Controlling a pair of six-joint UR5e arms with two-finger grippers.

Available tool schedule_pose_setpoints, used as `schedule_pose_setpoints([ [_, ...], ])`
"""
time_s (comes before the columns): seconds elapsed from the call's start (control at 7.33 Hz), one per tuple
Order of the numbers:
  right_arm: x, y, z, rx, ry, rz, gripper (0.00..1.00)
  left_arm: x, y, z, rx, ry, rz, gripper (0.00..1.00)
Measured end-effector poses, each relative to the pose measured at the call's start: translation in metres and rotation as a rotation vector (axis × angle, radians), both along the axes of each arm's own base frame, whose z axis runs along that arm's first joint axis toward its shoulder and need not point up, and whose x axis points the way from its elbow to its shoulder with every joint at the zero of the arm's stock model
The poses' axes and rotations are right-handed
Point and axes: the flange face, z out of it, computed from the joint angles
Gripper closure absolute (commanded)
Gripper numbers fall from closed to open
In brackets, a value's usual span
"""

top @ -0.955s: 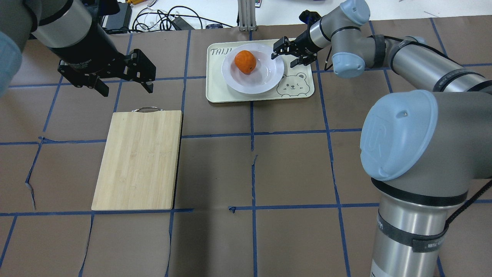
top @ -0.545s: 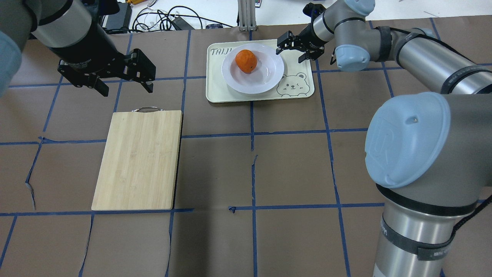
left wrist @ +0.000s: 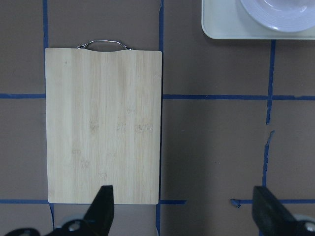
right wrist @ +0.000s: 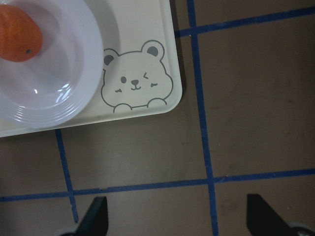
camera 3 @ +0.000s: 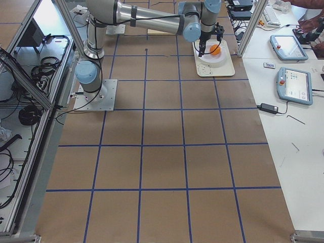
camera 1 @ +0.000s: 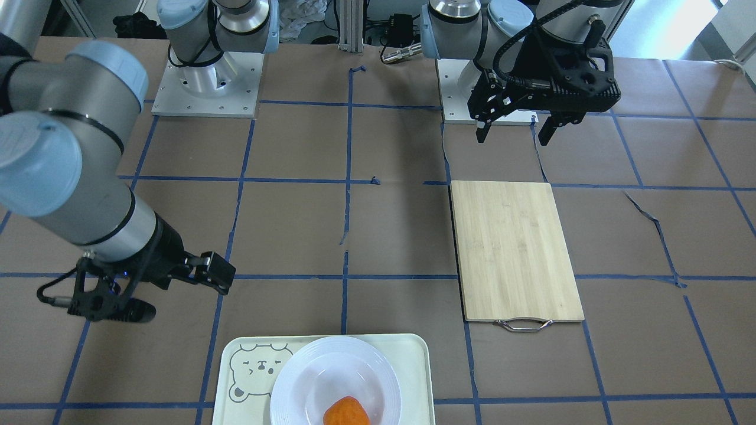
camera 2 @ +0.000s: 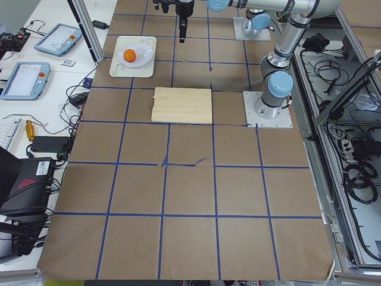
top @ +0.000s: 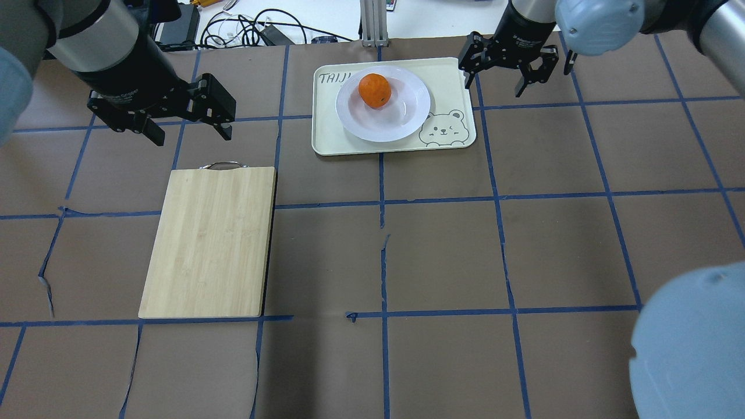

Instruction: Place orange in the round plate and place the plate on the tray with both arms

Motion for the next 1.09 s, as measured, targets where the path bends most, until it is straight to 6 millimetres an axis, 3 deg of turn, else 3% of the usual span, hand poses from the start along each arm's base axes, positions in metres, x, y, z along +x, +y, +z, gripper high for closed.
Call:
schedule_pose_setpoints([
  [0.27, -0.002, 0.053, 0.038, 0.042, 0.025, -0.006, 0.00, 0.000, -0.001, 0.000, 0.000, 0.000, 0.001, 0.00],
  [0.41, -0.003, 0.070, 0.051, 0.060, 0.036, -0.013, 0.00, 0.000, -0.001, 0.000, 0.000, 0.001, 0.001, 0.00],
  [1.09, -0.003, 0.092, 0.078, 0.051, 0.056, -0.038, 0.00, -0.001, -0.001, -0.001, 0.001, 0.003, 0.000, 0.00],
])
